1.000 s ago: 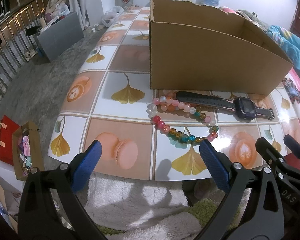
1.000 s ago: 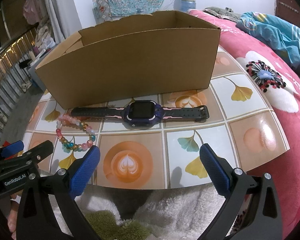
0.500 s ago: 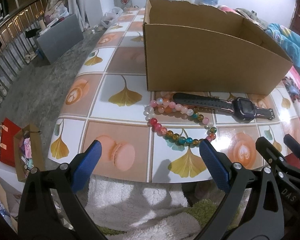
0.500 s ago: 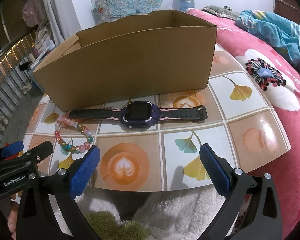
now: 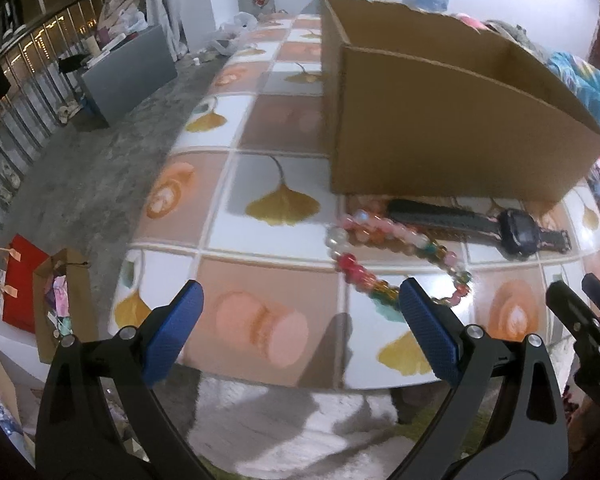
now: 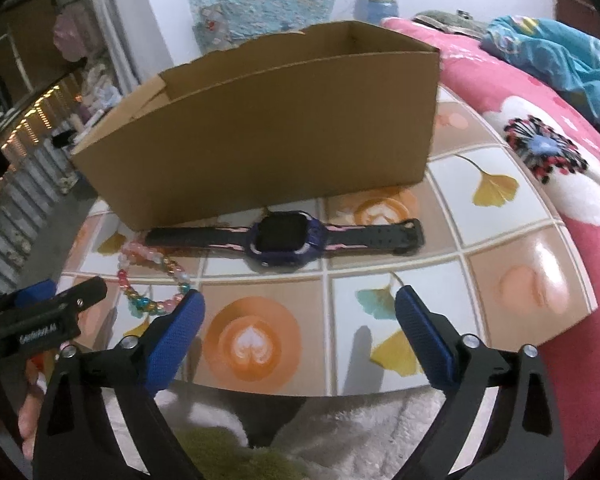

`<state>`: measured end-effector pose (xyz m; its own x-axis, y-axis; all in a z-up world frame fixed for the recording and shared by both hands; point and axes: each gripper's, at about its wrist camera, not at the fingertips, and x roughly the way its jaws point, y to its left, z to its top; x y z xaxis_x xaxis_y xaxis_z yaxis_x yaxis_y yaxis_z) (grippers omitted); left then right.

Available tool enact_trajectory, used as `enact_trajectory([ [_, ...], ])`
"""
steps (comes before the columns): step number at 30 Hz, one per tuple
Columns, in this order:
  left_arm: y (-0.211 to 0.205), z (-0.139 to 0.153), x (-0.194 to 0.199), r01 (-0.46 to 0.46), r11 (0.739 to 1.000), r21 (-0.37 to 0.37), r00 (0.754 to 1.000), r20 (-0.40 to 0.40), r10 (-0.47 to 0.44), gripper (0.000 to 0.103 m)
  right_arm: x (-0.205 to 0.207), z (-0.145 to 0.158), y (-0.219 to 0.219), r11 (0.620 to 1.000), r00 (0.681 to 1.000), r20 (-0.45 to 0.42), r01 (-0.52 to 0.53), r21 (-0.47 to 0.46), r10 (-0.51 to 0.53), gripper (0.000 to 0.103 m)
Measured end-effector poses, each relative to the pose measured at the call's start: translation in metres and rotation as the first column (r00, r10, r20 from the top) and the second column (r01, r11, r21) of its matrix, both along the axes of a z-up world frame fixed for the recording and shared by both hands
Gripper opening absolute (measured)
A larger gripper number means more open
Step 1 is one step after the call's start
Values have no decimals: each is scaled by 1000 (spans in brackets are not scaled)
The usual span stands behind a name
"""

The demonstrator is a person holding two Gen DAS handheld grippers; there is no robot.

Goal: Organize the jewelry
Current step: 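Move the right tool to the multicolour beaded bracelet and close on it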

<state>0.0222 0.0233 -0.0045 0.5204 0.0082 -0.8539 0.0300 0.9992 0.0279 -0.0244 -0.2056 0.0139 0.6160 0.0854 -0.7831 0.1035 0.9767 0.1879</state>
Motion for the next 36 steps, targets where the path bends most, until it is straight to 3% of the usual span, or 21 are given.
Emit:
enact_trajectory([
  [4, 11, 5, 3, 54, 998, -18, 997, 58, -53, 95, 8, 2, 12, 996, 996, 20, -85, 32, 84, 80],
  [9, 19, 9, 5, 151, 976, -158, 986, 100, -136, 95, 23, -1, 29, 982, 985, 12, -175, 68, 174, 66],
  [14, 19, 1, 14, 172, 959, -224, 985, 70, -160, 95, 33, -9, 43, 972, 975, -15, -221, 82, 223, 54],
  [23, 22, -2, 19, 216, 944, -251, 974, 127, -189, 94, 47, -18, 61, 960, 959, -53, -273, 66, 277, 41],
  [30, 13, -13, 27, 285, 927, -244, 958, 98, -269, 48, 53, -24, 67, 955, 951, -87, -293, 44, 296, 34],
  [36, 6, -24, 35, 305, 926, -221, 952, 51, -302, 24, 56, -22, 68, 952, 947, -93, -307, 11, 306, 19],
])
